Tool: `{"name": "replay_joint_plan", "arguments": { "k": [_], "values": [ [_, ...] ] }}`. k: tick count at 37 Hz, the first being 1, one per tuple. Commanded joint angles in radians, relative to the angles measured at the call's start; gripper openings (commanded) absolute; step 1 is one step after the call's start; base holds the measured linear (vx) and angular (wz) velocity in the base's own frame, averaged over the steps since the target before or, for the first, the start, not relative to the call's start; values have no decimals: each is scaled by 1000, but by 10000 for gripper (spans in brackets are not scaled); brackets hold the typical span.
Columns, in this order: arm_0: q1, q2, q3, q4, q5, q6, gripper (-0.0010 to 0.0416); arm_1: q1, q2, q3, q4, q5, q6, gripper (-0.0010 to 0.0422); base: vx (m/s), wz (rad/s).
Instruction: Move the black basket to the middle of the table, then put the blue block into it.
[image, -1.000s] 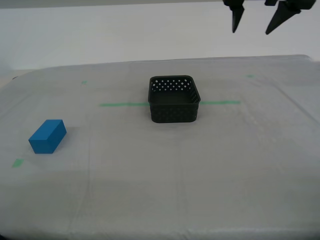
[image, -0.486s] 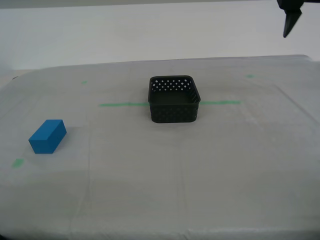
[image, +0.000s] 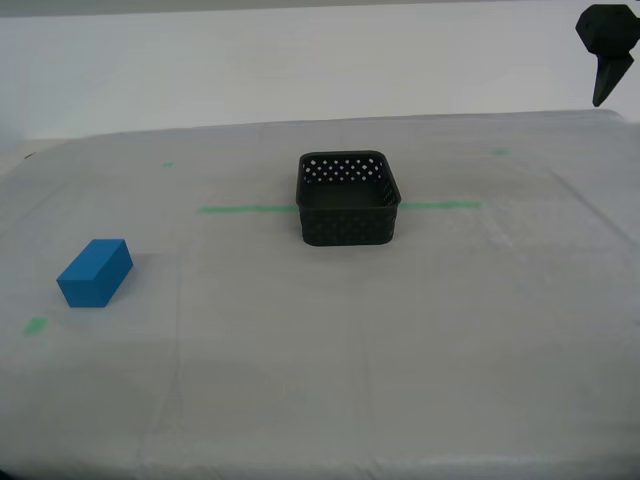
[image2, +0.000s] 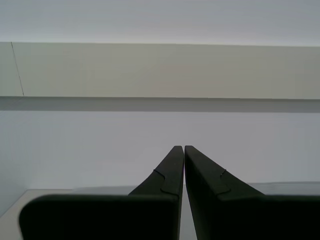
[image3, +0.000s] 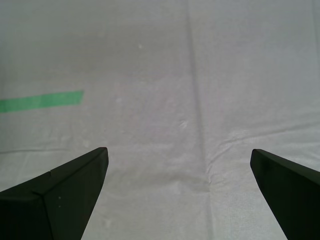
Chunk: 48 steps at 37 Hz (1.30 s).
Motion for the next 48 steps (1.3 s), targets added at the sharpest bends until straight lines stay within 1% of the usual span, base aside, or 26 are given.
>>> {"name": "replay_joint_plan", "arguments": {
  "k": [1, 40, 41, 44, 48],
  "values": [
    [1, 0, 0, 2, -1, -19, 398, 0, 0, 0, 6, 2, 2, 0, 0, 0],
    [0, 0, 0, 6, -1, -18, 399, 0, 0, 1, 6, 2, 2, 0, 0, 0],
    [0, 0, 0, 6, -1, -18, 398, 0, 0, 1, 6, -2, -4, 0, 0, 0],
    [0, 0, 0, 6, -1, -18, 399, 1, 0, 0, 6, -31, -25, 0, 0, 0],
    [0, 0, 0, 6, -1, -18, 398, 0, 0, 0, 5, -31, -25, 0, 0, 0]
  ]
}}
